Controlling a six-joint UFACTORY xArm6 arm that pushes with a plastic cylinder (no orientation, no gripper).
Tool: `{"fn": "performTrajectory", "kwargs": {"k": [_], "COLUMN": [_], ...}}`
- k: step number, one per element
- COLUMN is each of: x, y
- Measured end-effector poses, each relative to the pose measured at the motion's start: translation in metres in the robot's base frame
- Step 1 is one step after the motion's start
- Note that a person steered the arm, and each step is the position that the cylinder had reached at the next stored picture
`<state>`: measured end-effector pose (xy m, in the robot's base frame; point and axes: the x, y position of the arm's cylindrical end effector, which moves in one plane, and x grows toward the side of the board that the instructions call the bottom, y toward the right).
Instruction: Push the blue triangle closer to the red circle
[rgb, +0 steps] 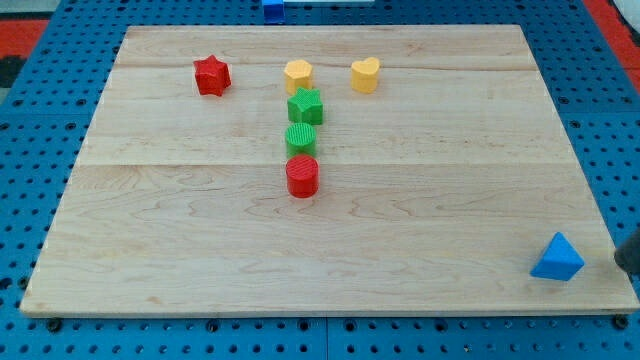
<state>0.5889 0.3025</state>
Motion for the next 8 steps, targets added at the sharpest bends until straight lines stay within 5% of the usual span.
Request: {"fn": "performTrajectory", "kwargs": {"k": [4, 5, 6, 7, 8], "x": [-0.034, -0.027, -0.001, 0.028, -0.001], "y": [-0.124, -0.048, -0.032, -0.073, -0.153]}}
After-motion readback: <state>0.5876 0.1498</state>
